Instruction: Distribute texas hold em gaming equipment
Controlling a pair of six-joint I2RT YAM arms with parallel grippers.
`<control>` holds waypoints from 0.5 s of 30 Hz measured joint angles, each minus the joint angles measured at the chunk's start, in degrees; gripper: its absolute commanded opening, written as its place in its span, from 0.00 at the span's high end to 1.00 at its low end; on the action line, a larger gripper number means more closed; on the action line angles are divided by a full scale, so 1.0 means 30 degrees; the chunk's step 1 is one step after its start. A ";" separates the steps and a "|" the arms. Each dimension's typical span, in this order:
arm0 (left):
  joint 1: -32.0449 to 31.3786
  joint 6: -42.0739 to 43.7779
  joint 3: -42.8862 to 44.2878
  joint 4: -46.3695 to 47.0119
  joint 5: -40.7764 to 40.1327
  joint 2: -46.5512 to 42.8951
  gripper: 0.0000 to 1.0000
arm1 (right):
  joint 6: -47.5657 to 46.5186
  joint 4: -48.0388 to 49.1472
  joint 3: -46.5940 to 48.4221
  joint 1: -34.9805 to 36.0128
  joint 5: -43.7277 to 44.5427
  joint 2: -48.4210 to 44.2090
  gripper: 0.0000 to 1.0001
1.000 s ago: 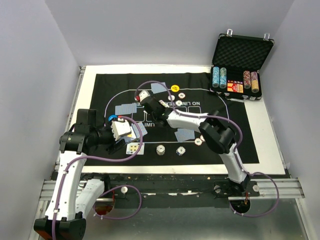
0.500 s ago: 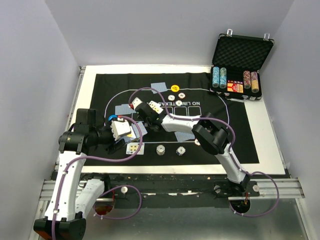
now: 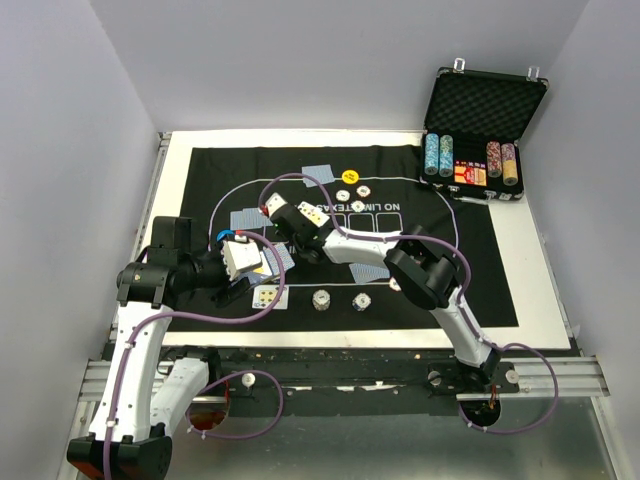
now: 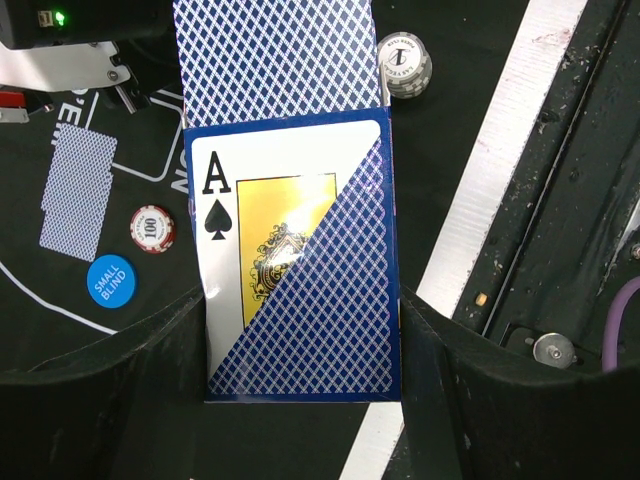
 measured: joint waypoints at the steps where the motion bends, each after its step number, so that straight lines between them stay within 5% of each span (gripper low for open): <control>1: 0.0000 0.0000 0.0015 -0.0007 0.0000 0.0015 0.52 | 0.0029 0.0022 -0.0022 -0.0007 0.0051 -0.0029 0.56; 15: 0.0000 0.0080 0.0051 -0.0073 0.0000 0.0044 0.52 | 0.1501 -0.1224 -0.1217 -0.0517 -0.0503 -0.1705 0.31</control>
